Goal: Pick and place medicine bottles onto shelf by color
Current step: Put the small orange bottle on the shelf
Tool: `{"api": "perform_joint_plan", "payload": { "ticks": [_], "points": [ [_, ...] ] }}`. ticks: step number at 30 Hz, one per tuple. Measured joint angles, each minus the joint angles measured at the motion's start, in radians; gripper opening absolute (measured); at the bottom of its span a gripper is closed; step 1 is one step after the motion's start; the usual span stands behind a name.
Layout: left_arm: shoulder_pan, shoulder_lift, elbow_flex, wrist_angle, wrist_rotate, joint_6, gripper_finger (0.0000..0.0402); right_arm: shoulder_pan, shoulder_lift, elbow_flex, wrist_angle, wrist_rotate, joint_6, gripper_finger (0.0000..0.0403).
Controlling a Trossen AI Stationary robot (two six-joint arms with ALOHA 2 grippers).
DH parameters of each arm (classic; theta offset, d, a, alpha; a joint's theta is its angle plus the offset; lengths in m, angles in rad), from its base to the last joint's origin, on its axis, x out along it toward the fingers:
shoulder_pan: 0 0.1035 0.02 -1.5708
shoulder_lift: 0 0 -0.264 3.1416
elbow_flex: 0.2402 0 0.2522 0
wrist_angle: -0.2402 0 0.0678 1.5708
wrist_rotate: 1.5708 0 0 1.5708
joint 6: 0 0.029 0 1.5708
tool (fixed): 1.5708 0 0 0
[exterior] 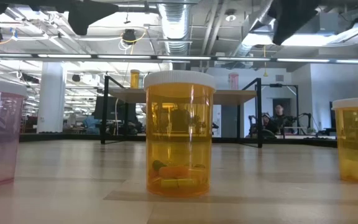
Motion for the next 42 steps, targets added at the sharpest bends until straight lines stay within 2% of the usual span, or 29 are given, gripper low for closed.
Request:
{"api": "perform_joint_plan", "payload": {
  "ticks": [7,12,18,31,42],
  "points": [
    [0.000,0.000,0.000,-0.009,0.009,-0.014,0.0318,0.069,0.137,0.000,0.009,0.000,0.071,0.0302],
    [0.000,0.000,0.000,-0.014,0.018,-0.016,0.0318,0.068,0.199,0.001,0.016,-0.069,0.118,0.0302],
    [0.000,0.000,0.000,-0.024,0.018,-0.016,0.0318,0.070,0.198,0.001,0.037,-0.117,0.149,0.0302],
    [0.000,0.000,0.000,-0.028,0.018,-0.024,0.0318,0.142,0.221,0.003,0.108,-0.096,0.203,0.0302],
    [0.000,0.000,0.000,-0.027,0.016,-0.029,0.0318,0.137,0.288,0.002,0.091,-0.092,0.202,0.0302]
  ]
}}
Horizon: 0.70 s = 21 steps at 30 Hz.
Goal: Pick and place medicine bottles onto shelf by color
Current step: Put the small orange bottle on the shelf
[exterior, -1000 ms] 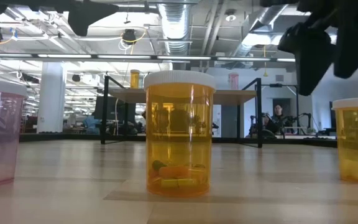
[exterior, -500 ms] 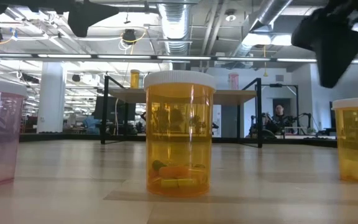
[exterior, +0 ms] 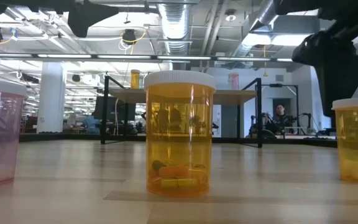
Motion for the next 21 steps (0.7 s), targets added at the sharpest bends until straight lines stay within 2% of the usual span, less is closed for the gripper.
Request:
{"api": "perform_joint_plan", "payload": {
  "ticks": [21],
  "points": [
    [0.000,0.000,0.000,-0.002,0.000,-0.003,0.0318,-0.013,0.006,0.000,0.008,0.000,-0.005,0.0297]
  ]
}}
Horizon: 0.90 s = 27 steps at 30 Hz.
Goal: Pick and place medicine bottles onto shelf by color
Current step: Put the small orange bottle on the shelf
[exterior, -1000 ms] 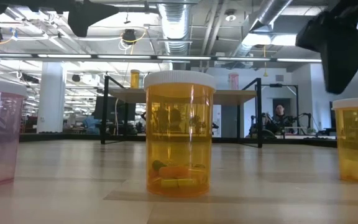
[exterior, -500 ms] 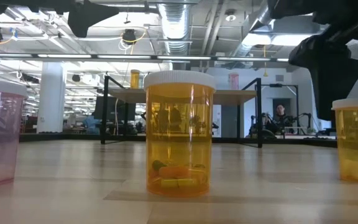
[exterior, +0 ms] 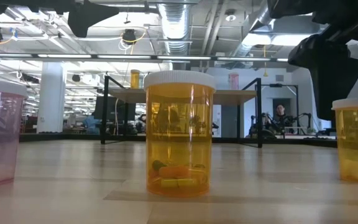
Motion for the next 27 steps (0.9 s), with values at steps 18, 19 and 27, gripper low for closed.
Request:
{"api": "perform_joint_plan", "payload": {
  "ticks": [18,19,27],
  "points": [
    [0.000,0.000,0.000,-0.001,-0.001,0.000,0.0318,0.000,0.000,0.000,-0.003,-0.006,-0.008,0.0156],
    [0.000,0.000,0.000,-0.001,-0.001,0.000,0.0318,0.000,-0.001,0.000,-0.004,-0.006,-0.010,0.0148],
    [0.000,0.000,0.000,-0.001,-0.001,-0.001,0.0318,-0.010,-0.006,0.000,-0.006,-0.017,-0.031,0.0122]
  ]
}}
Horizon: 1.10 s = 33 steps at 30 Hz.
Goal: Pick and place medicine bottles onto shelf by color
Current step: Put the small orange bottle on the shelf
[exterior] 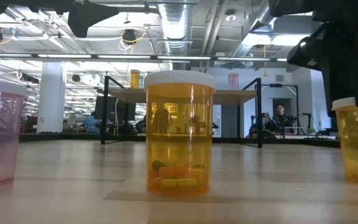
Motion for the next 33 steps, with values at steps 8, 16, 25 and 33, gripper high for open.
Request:
{"api": "perform_joint_plan", "payload": {
  "ticks": [8,16,25,33],
  "points": [
    [0.000,0.000,0.000,0.000,0.000,-0.001,0.0318,-0.070,0.000,0.099,-0.133,-0.019,-0.110,0.0134],
    [0.000,0.000,0.000,-0.001,0.000,-0.003,0.0318,-0.214,-0.001,0.296,-0.313,-0.015,-0.330,0.0130],
    [0.000,0.000,0.000,-0.007,0.010,-0.003,0.0318,-0.462,-0.002,0.480,-0.389,-0.011,-0.595,0.0131],
    [0.000,0.000,0.000,-0.007,0.011,-0.002,0.0318,-0.719,-0.046,0.531,-0.382,-0.009,-0.708,0.0138]
  ]
}}
